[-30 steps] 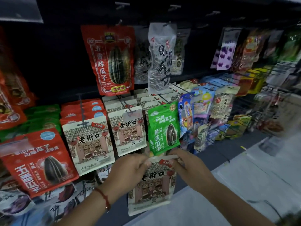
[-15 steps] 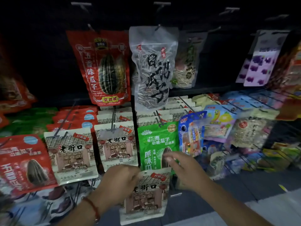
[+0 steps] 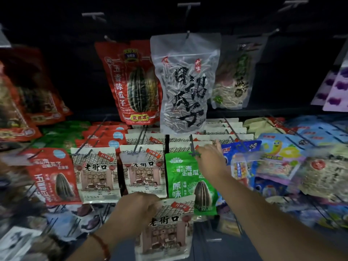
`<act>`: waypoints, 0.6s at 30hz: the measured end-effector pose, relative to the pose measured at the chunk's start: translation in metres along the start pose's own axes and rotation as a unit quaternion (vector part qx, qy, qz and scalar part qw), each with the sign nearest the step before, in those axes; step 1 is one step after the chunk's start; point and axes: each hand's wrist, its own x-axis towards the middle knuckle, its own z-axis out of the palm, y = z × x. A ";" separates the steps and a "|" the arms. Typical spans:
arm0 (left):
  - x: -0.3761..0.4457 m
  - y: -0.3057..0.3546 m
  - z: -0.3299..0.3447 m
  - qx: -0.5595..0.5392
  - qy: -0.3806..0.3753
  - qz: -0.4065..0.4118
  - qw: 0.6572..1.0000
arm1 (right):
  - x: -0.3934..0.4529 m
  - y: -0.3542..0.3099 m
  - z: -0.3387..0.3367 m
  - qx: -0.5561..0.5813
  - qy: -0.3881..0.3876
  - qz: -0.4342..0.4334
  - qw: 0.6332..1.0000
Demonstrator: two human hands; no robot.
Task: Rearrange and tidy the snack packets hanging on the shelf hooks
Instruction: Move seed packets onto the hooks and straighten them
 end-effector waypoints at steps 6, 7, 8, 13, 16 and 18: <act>-0.004 -0.010 -0.006 -0.013 -0.001 0.000 1.000 | -0.018 -0.001 0.007 0.050 0.094 0.005 0.994; -0.005 -0.011 -0.008 -0.021 -0.001 0.003 1.000 | -0.020 -0.002 0.007 0.062 0.100 0.002 0.993; -0.006 -0.013 -0.010 -0.033 0.001 0.007 0.999 | -0.024 -0.005 0.007 0.068 0.096 -0.009 0.993; -0.005 -0.026 -0.015 -0.041 0.042 0.032 0.998 | -0.060 -0.015 0.009 0.095 0.067 -0.070 0.991; -0.003 -0.033 -0.020 -0.053 0.060 0.033 0.996 | -0.086 -0.008 -0.003 0.118 0.090 -0.050 0.988; 0.001 -0.038 -0.022 -0.058 0.064 0.028 0.996 | -0.103 -0.002 -0.018 0.132 0.102 -0.038 0.985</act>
